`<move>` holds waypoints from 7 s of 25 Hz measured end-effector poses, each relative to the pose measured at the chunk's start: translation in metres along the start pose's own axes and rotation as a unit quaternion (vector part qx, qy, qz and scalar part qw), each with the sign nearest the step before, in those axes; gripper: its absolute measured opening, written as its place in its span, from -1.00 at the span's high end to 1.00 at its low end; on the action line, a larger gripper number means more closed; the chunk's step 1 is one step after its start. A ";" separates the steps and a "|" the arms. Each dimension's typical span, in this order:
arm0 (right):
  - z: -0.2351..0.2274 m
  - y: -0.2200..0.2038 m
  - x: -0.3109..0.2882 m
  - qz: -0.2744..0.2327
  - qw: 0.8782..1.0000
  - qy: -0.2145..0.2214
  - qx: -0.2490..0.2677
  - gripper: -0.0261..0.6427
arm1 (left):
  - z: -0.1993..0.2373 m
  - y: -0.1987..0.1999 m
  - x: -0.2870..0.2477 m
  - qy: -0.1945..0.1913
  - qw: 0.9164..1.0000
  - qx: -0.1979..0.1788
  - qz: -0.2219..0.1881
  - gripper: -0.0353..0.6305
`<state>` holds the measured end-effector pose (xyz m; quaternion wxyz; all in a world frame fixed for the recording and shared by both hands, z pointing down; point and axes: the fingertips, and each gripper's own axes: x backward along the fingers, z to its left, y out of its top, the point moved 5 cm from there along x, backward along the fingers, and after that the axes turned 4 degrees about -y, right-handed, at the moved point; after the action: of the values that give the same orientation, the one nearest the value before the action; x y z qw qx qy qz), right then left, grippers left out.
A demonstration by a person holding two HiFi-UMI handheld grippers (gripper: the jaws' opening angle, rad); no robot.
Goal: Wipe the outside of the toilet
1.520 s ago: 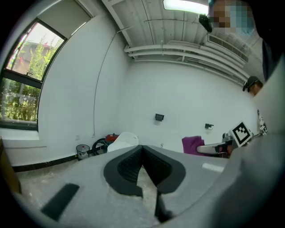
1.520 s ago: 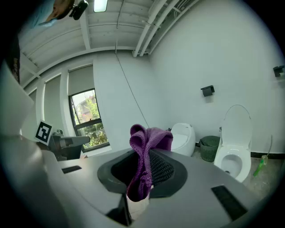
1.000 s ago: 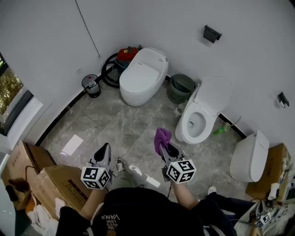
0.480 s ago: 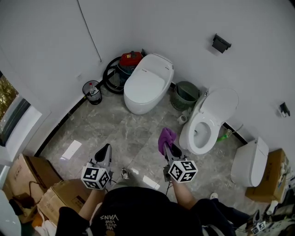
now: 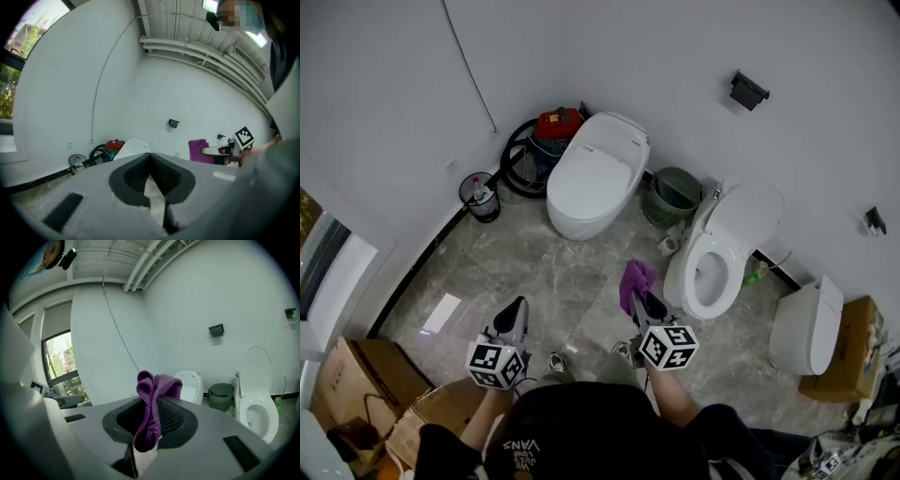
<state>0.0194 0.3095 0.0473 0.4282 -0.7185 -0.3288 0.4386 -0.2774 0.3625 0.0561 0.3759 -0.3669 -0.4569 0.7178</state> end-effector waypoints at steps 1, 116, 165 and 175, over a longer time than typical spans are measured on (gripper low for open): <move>-0.001 0.000 -0.006 0.000 1.000 0.000 -0.001 0.71 | 0.003 -0.002 -0.005 -0.002 1.000 0.001 0.003 0.88; -0.472 -0.283 -0.603 -0.158 0.971 -0.012 0.179 0.72 | 0.174 -0.463 -0.526 -0.010 0.997 -0.067 -0.039 0.88; -0.579 -0.257 -0.738 -0.095 0.980 -0.126 0.125 0.71 | 0.139 -0.490 -0.575 -0.061 0.995 -0.077 -0.008 0.88; -0.534 -0.311 -0.657 -0.128 0.983 -0.056 0.119 0.72 | 0.141 -0.493 -0.567 -0.062 0.995 -0.073 -0.020 0.88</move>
<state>0.2139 -0.2927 0.6898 0.5443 -0.5883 -0.3869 0.4560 -0.0455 -0.0390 0.6634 0.3332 -0.3391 -0.5378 0.6963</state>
